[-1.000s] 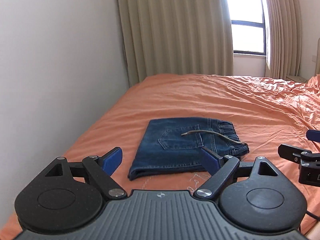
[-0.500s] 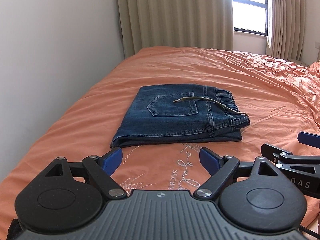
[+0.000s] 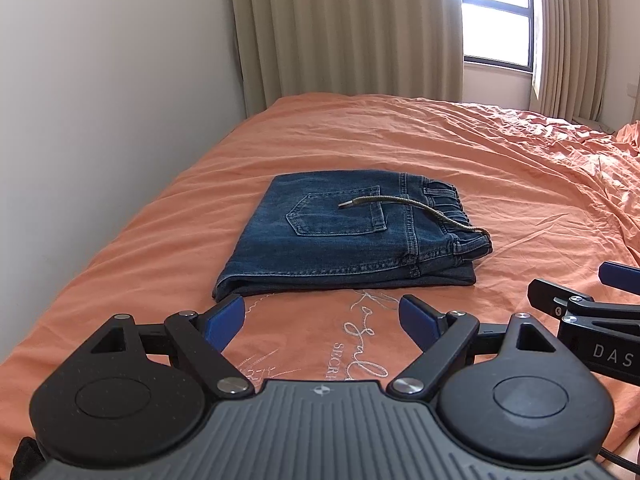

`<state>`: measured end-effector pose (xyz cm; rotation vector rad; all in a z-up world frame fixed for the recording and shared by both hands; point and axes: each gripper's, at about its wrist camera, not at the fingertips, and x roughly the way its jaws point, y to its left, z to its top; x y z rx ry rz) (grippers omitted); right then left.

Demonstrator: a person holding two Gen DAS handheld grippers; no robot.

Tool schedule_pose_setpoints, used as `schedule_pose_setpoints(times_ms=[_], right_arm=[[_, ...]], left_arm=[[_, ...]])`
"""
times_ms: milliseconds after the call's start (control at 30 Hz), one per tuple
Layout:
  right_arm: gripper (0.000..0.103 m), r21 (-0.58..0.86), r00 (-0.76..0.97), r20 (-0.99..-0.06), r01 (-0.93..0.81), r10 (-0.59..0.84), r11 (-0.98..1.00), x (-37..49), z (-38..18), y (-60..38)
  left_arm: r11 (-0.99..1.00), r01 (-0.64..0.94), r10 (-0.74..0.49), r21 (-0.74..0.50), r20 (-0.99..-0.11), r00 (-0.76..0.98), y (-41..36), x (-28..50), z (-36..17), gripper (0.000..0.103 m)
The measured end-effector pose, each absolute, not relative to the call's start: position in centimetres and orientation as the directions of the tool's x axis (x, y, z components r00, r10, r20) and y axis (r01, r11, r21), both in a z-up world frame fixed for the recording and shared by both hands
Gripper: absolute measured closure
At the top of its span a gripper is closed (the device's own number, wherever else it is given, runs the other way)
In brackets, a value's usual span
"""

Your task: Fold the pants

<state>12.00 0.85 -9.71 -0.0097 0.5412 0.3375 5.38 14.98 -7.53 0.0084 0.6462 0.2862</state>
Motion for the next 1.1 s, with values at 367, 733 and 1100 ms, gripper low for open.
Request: schedule_pose_setpoints(times_ms=[367,733,1100], right_arm=[[0.022,0.080,0.807,-0.500,-0.319,0.315,0.944,11.6,-9.3,0.3],[0.022,0.088,0.807,-0.496,-0.322,0.322,0.943,11.5,-8.8,-0.1],[0.022,0.097,0.807,-0.493,-0.320,0.325,0.942,11.3,-8.5,-0.5]], left_arm=[[0.964,-0.246,0.256,0.099,-0.586,0.769,14.6,5.3,-7.0,0.002],[0.967,-0.234,0.251,0.105,-0.574,0.779,14.0,5.3,-6.5,0.002],[0.968,-0.229,0.247,0.104,-0.567,0.786,13.6,5.1,-6.3,0.002]])
